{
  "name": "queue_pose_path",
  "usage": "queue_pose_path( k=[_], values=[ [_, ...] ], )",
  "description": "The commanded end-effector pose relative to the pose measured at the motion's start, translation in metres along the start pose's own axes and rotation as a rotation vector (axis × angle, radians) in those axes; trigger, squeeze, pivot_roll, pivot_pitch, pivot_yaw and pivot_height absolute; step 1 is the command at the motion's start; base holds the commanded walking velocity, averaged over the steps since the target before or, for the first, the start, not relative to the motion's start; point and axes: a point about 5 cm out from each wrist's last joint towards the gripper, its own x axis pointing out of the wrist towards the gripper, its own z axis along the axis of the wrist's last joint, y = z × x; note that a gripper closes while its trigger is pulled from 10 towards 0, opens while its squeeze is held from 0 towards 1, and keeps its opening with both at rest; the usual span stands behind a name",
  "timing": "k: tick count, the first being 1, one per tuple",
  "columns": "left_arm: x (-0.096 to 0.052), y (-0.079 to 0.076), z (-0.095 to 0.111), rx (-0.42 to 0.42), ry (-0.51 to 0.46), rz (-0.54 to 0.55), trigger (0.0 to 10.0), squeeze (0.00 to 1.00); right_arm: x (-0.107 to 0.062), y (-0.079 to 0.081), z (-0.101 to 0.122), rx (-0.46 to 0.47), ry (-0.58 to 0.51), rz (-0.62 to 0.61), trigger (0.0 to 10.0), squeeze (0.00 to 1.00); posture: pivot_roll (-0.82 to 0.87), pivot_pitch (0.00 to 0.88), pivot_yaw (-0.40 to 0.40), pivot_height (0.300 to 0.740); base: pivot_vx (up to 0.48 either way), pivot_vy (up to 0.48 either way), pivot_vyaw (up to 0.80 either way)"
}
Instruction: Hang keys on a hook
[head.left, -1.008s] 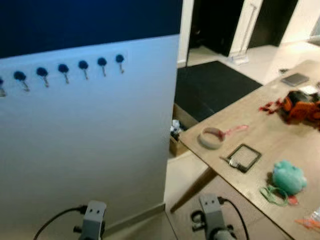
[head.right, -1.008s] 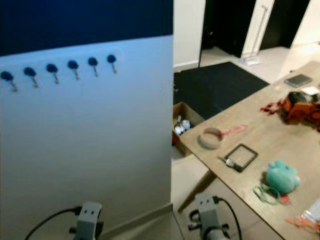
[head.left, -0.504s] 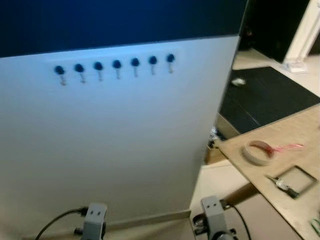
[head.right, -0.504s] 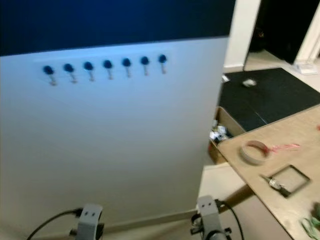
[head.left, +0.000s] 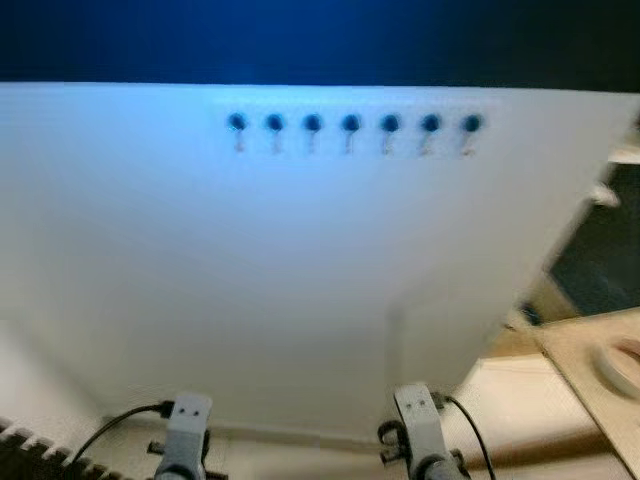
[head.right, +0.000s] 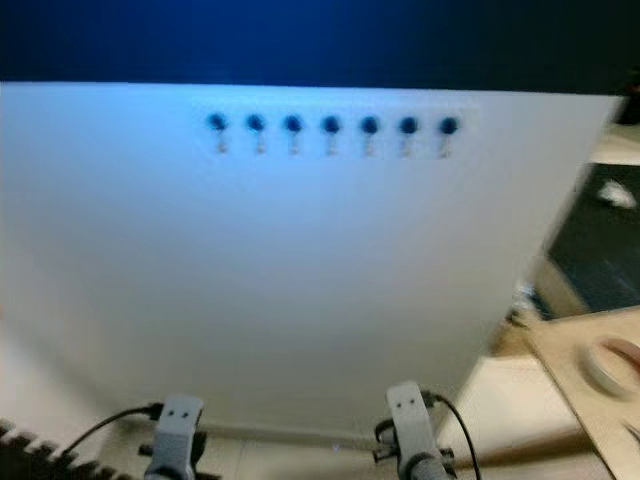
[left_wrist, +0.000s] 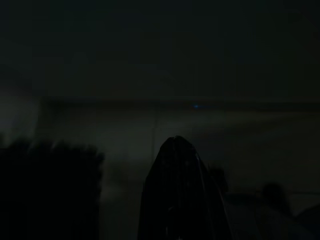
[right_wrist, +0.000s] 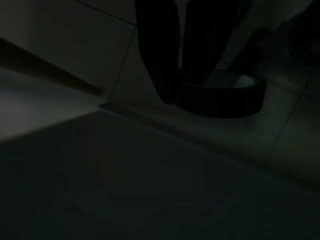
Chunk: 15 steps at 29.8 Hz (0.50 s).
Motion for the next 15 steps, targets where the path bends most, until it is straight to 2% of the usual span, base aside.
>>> queue_pose_path(
  k=[1,5,7,15],
  values=[
    [0.0009,0.0027,0.0027,0.006,-0.004,0.004,10.0,0.0,-0.0003,0.0018,-0.0015,0.001,0.007,0.002,10.0,0.0,0.05,0.06,0.014,0.74,0.0,0.0,0.8],
    [0.0019,0.0016,0.0053,0.002,-0.014,-0.003,10.0,0.0,-0.0003,0.0012,-0.0003,0.016,-0.005,-0.001,10.0,0.0,0.05,0.058,0.014,0.74,0.0,0.0,0.7],
    [0.0024,0.001,0.0065,0.003,-0.017,-0.007,10.0,0.0,-0.0002,-0.0005,0.0,0.055,-0.007,-0.013,10.0,0.0,0.05,0.058,0.014,0.74,0.0,0.0,0.0],
    [0.0047,-0.0015,0.0119,0.014,-0.034,-0.021,10.0,0.0,-0.0008,-0.0008,-0.002,0.054,0.001,-0.016,10.0,0.0,0.04,0.057,0.017,0.74,0.0,0.0,0.0]
  ],
)
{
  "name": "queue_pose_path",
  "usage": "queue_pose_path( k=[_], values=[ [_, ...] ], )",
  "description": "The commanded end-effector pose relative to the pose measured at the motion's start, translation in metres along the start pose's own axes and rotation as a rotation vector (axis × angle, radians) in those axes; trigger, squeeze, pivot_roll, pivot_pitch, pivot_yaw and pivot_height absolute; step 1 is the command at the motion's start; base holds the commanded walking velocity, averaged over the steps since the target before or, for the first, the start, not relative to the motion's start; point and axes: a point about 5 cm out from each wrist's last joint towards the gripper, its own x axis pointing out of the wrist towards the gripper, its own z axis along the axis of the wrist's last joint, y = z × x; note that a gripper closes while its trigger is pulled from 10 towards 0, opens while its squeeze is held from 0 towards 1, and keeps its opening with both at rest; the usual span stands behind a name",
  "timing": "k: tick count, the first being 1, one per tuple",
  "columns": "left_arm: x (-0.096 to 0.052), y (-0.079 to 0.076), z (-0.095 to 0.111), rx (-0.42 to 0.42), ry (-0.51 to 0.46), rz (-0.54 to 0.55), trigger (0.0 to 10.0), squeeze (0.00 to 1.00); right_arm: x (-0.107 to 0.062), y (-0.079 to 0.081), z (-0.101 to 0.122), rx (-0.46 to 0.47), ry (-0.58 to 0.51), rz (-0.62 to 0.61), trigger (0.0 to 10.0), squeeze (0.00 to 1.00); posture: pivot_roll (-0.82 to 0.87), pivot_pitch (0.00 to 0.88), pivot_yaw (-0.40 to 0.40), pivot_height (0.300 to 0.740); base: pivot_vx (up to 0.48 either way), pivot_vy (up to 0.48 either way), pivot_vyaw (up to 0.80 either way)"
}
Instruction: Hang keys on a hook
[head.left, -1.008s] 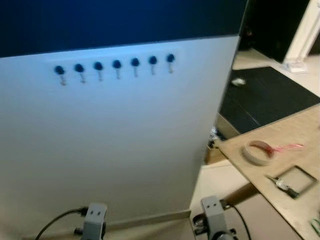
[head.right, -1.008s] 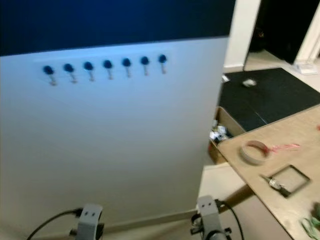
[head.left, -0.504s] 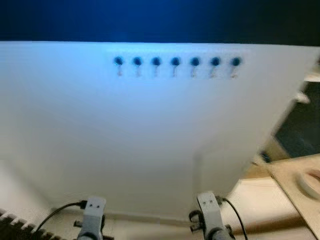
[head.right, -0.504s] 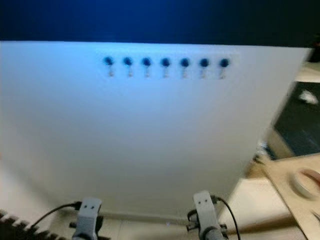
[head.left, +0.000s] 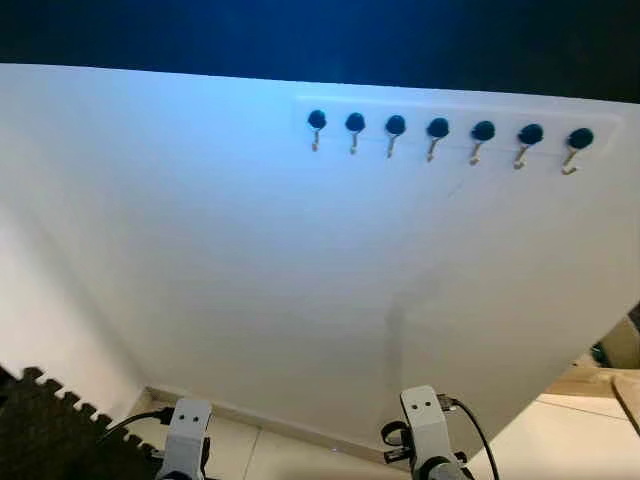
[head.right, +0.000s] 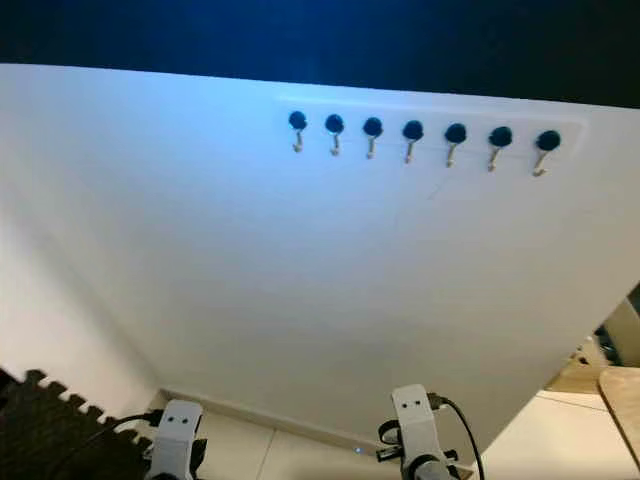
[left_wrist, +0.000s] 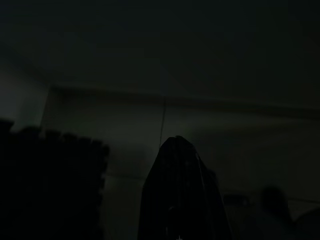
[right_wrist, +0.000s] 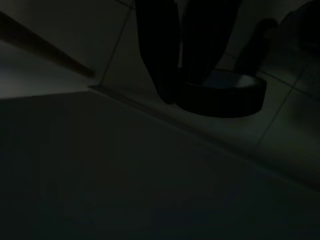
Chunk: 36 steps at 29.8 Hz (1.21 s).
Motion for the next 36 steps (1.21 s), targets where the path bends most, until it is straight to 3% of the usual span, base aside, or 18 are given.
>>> queue_pose_path(
  k=[1,10,15,36],
  values=[
    [-0.0018,-0.0009,-0.0043,0.003,0.012,-0.005,10.0,0.0,-0.002,0.0019,-0.0066,0.019,0.024,-0.002,10.0,0.0,0.04,0.057,0.017,0.74,0.0,0.0,0.0],
    [-0.0014,-0.0054,-0.0023,0.071,0.0,-0.038,10.0,0.07,-0.0026,0.0031,-0.0079,0.026,0.024,0.001,10.0,0.0,0.04,0.056,0.017,0.74,0.0,-0.257,0.0],
    [-0.0024,-0.0019,-0.0057,-0.004,0.015,-0.006,10.0,0.01,-0.0025,0.0032,-0.0077,0.028,0.024,0.001,10.0,0.0,0.04,0.057,0.018,0.74,0.0,-0.096,0.0],
    [-0.0025,-0.0002,-0.0044,0.011,0.005,-0.002,10.0,0.02,-0.0022,0.0051,-0.0073,0.043,0.024,0.007,10.0,0.0,0.03,0.047,0.019,0.74,0.0,0.0,0.0]
  ],
)
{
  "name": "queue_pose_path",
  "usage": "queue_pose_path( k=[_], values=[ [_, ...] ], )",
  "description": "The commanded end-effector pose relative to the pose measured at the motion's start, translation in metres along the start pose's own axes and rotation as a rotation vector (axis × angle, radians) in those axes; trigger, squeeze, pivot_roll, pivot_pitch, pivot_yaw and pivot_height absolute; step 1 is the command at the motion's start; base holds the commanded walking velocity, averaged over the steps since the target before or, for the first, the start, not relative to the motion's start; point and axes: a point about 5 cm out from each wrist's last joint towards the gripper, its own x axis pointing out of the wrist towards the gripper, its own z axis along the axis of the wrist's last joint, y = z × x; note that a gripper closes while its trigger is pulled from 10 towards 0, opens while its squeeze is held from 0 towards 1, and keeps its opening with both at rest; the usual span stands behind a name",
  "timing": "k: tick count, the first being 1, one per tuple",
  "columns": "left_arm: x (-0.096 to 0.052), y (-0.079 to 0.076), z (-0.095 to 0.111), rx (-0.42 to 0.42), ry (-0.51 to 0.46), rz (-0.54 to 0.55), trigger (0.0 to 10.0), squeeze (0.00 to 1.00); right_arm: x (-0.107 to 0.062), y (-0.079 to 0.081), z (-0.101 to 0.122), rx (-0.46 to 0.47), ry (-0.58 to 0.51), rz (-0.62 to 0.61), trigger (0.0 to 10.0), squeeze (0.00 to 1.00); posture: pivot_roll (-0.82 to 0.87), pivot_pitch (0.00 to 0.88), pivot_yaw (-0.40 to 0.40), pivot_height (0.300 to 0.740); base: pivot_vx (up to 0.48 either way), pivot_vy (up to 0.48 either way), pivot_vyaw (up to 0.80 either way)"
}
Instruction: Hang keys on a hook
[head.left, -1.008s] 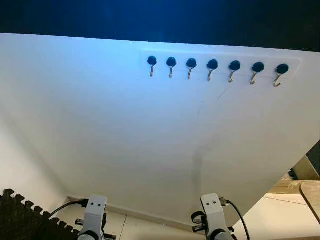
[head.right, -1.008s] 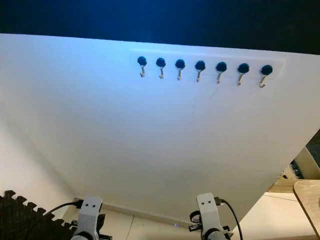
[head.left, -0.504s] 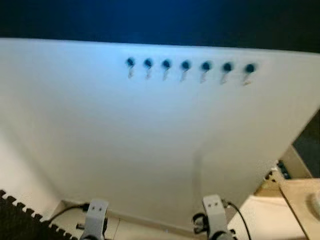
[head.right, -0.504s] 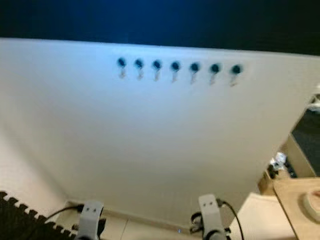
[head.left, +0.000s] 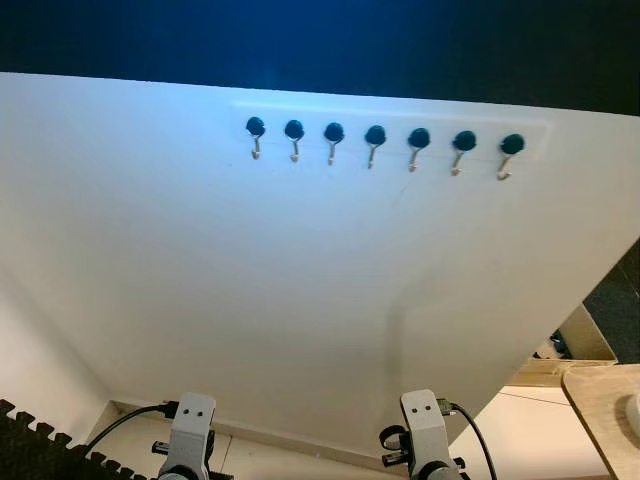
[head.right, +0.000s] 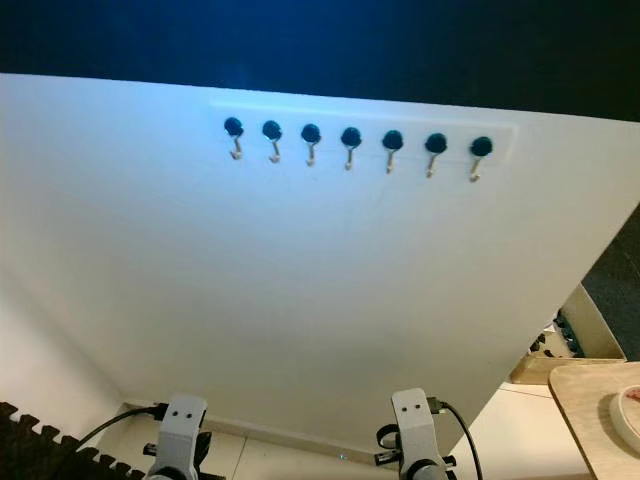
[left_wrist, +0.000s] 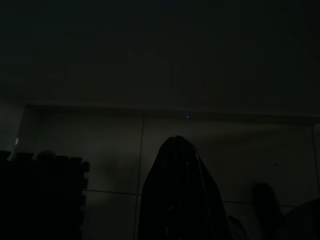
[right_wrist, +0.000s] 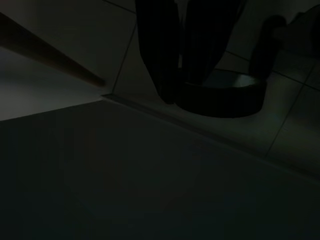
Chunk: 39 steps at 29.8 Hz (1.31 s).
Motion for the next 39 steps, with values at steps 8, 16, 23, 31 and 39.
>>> queue_pose_path(
  k=[8,16,23,31,39],
  values=[
    [-0.0002,0.0017,-0.0008,0.005,0.004,0.008,10.0,0.02,-0.001,-0.0003,-0.0036,0.018,0.014,-0.013,10.0,0.0,0.03,0.038,0.024,0.74,0.0,0.0,0.0],
    [0.0024,0.002,0.0028,0.014,0.005,0.003,10.0,0.02,-0.001,-0.0022,-0.0042,0.052,0.021,-0.033,10.0,0.0,0.02,0.033,0.038,0.74,0.0,0.0,-0.26],
    [0.0033,0.0016,0.0037,0.018,0.007,-0.002,10.0,0.02,-0.0025,-0.0037,-0.0071,0.056,0.022,-0.042,10.0,0.0,0.02,0.026,0.041,0.74,0.0,0.0,-0.8],
    [0.003,0.0019,0.0033,0.018,0.003,-0.002,10.0,0.02,-0.0028,-0.0043,-0.0058,0.052,0.004,-0.039,10.0,0.0,0.02,0.02,0.04,0.74,0.0,0.0,-0.5],
    [0.0014,0.0035,0.0015,0.014,-0.002,0.013,10.0,0.03,-0.0026,-0.0021,-0.0057,0.04,0.004,-0.027,10.0,0.0,0.03,0.006,0.032,0.74,0.0,0.0,0.0]
  ],
)
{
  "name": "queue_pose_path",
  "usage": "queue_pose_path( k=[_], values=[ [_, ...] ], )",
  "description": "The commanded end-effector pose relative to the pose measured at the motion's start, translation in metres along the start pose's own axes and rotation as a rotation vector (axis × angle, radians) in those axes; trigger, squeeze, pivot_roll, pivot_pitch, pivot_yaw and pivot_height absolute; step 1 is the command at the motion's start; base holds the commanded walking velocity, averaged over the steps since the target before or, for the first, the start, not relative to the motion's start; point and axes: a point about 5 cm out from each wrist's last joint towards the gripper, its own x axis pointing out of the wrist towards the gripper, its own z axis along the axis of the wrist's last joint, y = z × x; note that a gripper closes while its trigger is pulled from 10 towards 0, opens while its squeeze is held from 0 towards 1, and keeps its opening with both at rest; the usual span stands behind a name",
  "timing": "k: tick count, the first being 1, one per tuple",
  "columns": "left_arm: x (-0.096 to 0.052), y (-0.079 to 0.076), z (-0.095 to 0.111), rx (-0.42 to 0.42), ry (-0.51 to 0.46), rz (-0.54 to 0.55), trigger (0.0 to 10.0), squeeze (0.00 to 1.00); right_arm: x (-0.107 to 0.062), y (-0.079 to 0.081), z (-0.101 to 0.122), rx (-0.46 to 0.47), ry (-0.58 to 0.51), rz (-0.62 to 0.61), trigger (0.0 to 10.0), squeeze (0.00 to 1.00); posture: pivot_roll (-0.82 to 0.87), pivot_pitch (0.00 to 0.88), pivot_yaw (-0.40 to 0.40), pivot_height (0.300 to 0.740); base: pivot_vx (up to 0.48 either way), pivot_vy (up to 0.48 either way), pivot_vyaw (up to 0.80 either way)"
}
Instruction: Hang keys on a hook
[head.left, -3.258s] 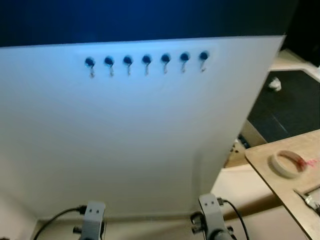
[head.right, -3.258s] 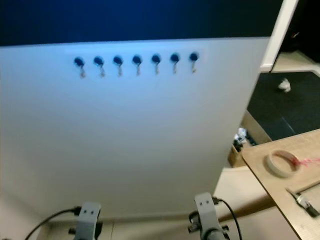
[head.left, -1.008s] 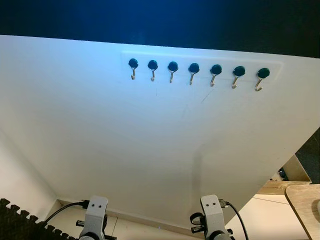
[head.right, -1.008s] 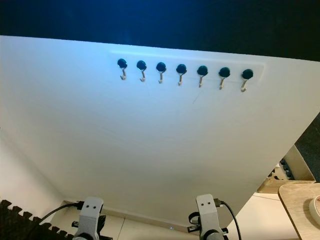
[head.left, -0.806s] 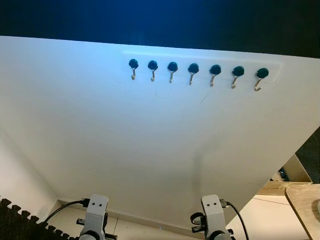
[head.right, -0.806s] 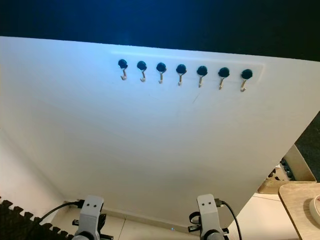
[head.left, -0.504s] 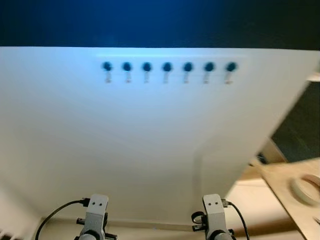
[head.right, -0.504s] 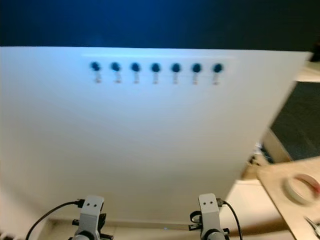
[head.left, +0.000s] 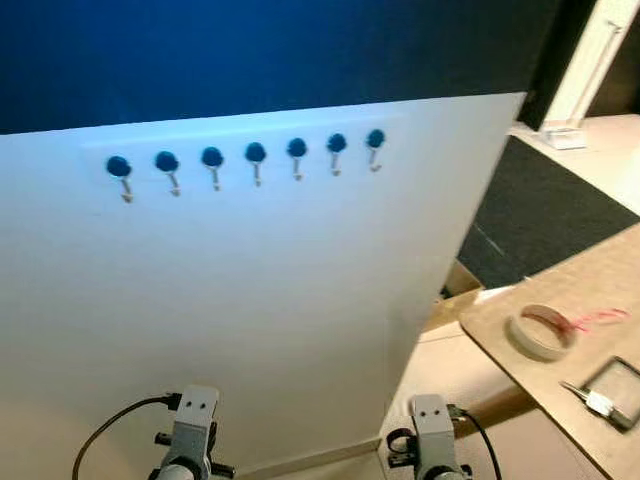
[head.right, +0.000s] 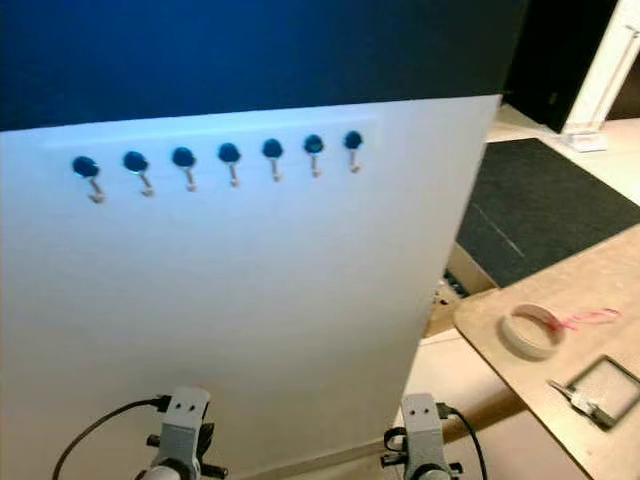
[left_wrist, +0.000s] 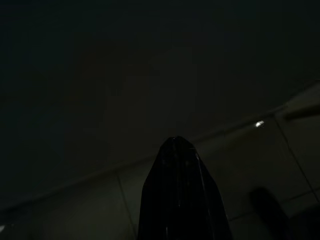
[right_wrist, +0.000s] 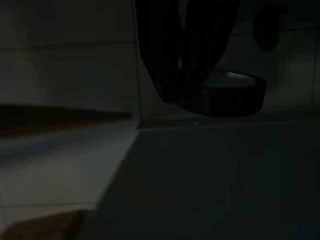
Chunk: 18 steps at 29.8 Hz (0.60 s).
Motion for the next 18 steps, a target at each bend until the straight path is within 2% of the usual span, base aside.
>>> queue_pose_path(
  k=[1,18],
  values=[
    [-0.0037,0.0034,-0.0068,0.004,0.016,0.014,10.0,0.03,-0.0009,0.0003,-0.0022,-0.004,0.004,0.002,10.0,0.0,0.03,0.006,0.032,0.74,0.0,0.0,0.0],
    [-0.0049,0.0032,-0.0097,-0.026,0.02,0.022,10.0,0.03,0.001,0.0009,0.0013,-0.018,0.006,0.017,10.0,0.0,0.03,0.008,0.018,0.74,0.0,0.0,0.0]
  ],
)
